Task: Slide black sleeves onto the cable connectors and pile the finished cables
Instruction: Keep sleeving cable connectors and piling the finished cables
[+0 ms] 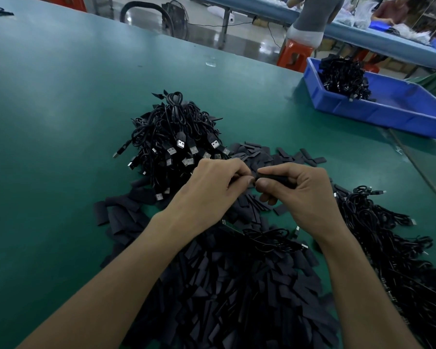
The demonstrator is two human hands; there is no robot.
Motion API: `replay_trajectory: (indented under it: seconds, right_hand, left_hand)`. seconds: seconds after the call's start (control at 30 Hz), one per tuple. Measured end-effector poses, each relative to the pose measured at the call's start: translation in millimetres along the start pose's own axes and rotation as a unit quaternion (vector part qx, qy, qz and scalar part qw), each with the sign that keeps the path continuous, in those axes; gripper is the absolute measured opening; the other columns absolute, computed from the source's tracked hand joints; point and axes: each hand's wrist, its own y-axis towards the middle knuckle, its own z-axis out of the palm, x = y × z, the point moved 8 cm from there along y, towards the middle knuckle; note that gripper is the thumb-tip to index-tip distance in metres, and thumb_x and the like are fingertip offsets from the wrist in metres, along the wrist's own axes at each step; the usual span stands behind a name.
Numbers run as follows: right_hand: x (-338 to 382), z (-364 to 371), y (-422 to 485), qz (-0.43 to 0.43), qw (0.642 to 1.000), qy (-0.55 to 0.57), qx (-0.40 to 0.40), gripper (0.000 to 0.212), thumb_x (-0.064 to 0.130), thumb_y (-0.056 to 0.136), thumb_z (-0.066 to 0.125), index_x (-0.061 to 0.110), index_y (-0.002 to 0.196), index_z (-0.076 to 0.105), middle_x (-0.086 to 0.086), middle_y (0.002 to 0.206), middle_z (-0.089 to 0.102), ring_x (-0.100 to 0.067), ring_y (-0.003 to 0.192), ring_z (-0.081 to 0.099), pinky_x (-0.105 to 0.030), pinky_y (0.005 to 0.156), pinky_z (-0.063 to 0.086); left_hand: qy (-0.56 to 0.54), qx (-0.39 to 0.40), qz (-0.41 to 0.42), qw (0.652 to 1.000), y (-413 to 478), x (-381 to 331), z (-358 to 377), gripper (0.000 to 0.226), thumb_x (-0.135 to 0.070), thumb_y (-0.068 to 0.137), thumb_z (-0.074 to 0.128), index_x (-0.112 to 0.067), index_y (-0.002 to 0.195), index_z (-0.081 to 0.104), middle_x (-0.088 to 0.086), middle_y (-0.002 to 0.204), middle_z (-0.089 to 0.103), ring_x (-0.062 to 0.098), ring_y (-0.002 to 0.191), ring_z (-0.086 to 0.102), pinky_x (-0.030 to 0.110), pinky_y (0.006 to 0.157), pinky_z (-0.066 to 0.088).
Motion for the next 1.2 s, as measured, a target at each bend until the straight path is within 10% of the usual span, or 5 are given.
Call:
replay_trajectory:
  seconds: [0.6, 0.87, 1.2]
  right_hand:
    - [3.4, 1.9, -3.7, -0.016, 1.0, -0.018, -0.006, 0.02, 0.031, 0.077, 0.075, 0.03, 0.097, 0.074, 0.012, 0.079, 0.076, -0.008, 0.067, 0.072, -0.018, 0.065, 0.055]
    - [-3.0, -5.8, -16.2, -0.009, 0.976, 0.012, -0.219, 0.043, 0.02, 0.081, 0.083, 0.042, 0.112, 0.063, 0.004, 0.084, 0.076, -0.018, 0.078, 0.074, -0.041, 0.079, 0.061]
    - [7.3, 23.5, -22.1, -0.043, 0.961, 0.085, -0.26, 0.036, 0.02, 0.091, 0.072, 0.043, 0.115, 0.056, -0.003, 0.085, 0.076, -0.02, 0.079, 0.073, -0.026, 0.073, 0.056]
  left_hand:
    - [-0.12, 0.018, -0.046, 0.992, -0.2, 13.4, 7.1, 0.01, -0.013, 0.095, 0.067, -0.016, 0.088, 0.074, -0.006, 0.07, 0.073, 0.002, 0.065, 0.069, 0.021, 0.067, 0.056]
    - [-0.188, -0.024, -0.078, 0.979, -2.7, 18.7, 11.9, 0.013, -0.019, 0.094, 0.07, -0.026, 0.084, 0.073, -0.009, 0.072, 0.075, 0.006, 0.067, 0.073, 0.022, 0.067, 0.059]
    - [-0.244, -0.083, -0.1, 0.961, -5.7, 13.7, 18.1, 0.014, -0.017, 0.095, 0.067, -0.009, 0.092, 0.078, 0.0, 0.076, 0.077, 0.014, 0.072, 0.074, 0.039, 0.072, 0.062]
